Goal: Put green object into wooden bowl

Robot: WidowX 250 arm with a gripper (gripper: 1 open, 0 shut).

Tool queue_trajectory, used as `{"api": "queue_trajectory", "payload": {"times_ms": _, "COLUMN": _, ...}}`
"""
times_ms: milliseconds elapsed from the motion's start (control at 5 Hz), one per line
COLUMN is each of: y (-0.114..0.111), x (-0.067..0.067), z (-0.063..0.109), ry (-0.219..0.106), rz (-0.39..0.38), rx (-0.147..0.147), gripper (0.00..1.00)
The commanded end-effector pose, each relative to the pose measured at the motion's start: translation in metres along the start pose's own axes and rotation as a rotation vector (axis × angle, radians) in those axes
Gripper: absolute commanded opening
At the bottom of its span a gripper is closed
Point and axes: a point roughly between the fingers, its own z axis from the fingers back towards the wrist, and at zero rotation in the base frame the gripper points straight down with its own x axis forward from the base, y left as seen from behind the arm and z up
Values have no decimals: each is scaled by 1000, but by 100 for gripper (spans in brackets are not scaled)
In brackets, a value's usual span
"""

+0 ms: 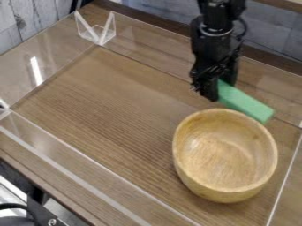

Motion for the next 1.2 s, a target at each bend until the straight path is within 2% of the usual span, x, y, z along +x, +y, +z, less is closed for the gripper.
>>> {"api": "queue_trajectory", "payload": {"times_ms": 0, "y": 3, "x": -24, "z": 25, "ry": -3, "rz": -41, "rx": -60, "gripper": 0}}
{"api": "queue_trajectory", "payload": {"times_ms": 200, "y": 17, "x": -47, "z": 21, "ry": -5, "rz": -66, "rx": -48, "gripper": 0}}
{"api": "queue_trajectory", "payload": {"times_ms": 600, "y": 32, "x": -53, "z": 2, "ry": -15, "rz": 9, "rx": -32, "gripper": 0}}
{"api": "queue_trajectory", "payload": {"times_ms": 1000, "y": 32, "x": -72, "z": 10, "ry": -17, "rz": 62, "rx": -17, "gripper": 0}}
